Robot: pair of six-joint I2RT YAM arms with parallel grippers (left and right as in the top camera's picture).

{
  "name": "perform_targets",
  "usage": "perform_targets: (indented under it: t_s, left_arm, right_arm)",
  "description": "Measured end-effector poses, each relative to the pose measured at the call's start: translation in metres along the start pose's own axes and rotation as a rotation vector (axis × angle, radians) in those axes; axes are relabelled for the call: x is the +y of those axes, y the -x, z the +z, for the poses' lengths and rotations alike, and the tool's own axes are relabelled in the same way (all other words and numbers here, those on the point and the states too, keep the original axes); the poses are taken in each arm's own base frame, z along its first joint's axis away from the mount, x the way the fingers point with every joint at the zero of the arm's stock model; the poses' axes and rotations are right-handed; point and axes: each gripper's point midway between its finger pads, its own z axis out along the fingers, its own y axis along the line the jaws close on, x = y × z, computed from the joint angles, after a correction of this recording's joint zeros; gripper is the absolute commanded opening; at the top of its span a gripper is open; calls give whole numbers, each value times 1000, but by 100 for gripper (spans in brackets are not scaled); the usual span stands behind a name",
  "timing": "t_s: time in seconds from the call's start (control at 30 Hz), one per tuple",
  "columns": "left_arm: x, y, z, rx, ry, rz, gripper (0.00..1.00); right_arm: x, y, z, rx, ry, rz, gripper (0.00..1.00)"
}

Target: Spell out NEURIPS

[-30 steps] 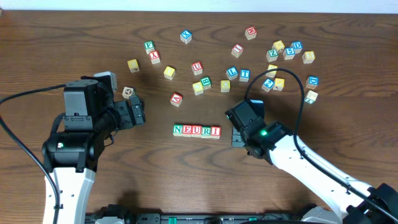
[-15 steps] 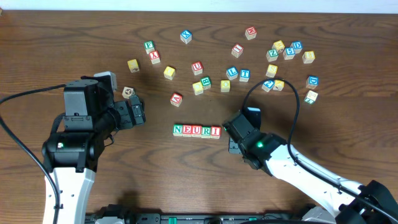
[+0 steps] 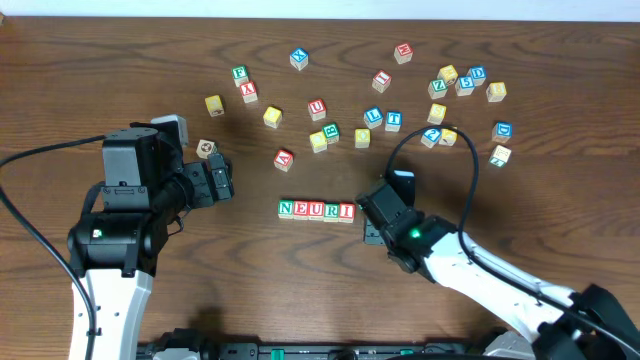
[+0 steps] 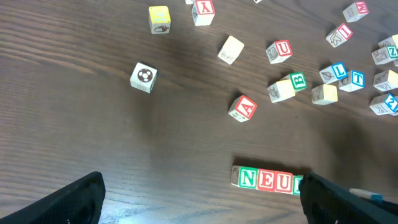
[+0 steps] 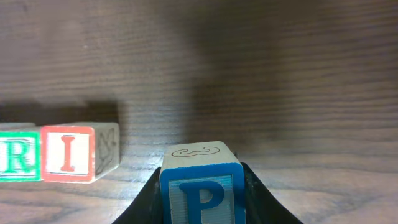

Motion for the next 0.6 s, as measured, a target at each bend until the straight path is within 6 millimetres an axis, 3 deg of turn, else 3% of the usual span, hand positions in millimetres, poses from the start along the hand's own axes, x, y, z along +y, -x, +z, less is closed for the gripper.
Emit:
perform_targets:
  t_s: [0.2,0.6]
  left_arm:
    - [0,0,0,0,0,0,98]
    - [0,0,0,0,0,0,98]
  right_arm:
    - [1,-13,16,38,-25,-34,1]
    - [-3,-10,17,20,-46,-65,1]
